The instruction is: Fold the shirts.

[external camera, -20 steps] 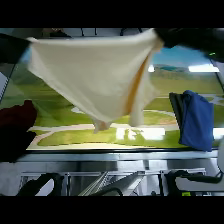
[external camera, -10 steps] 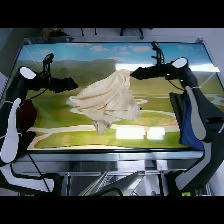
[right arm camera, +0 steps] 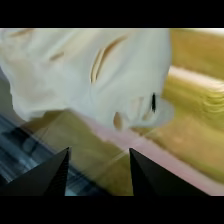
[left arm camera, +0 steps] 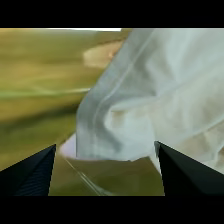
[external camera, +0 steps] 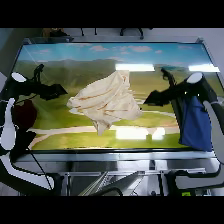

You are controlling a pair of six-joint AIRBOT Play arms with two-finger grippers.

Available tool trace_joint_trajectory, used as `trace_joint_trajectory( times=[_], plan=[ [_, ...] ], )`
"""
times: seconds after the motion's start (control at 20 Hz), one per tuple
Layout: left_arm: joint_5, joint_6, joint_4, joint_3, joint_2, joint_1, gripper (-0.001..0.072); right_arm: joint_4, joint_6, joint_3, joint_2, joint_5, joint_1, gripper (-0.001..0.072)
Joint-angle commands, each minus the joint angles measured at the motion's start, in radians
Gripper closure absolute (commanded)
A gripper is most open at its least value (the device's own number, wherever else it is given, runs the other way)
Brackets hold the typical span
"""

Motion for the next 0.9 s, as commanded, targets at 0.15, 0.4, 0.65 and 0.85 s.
trace_joint_trajectory(
  times=[0.15, 0.4, 0.65, 0.85],
  plan=[
    [0.066, 0.047, -0.005, -0.072, -0.053, -0.01, 0.0012, 0.086, 0.042, -0.505, 0.215, -0.319, 0.077, 0.0106],
    [0.093, 0.046, -0.011, -0.073, -0.104, -0.049, 0.0013, 0.254, -0.08, -0.52, 0.135, -0.552, 0.171, 0.0107],
    [0.114, 0.047, -0.01, -0.043, -0.105, -0.09, 0.0013, 0.576, -0.345, -0.504, 0.01, -0.573, 0.212, 0.0148],
    [0.119, 0.046, -0.005, -0.024, -0.105, -0.108, 0.0035, 0.621, -0.418, -0.439, 0.004, -0.578, 0.199, 0.0342]
  ],
)
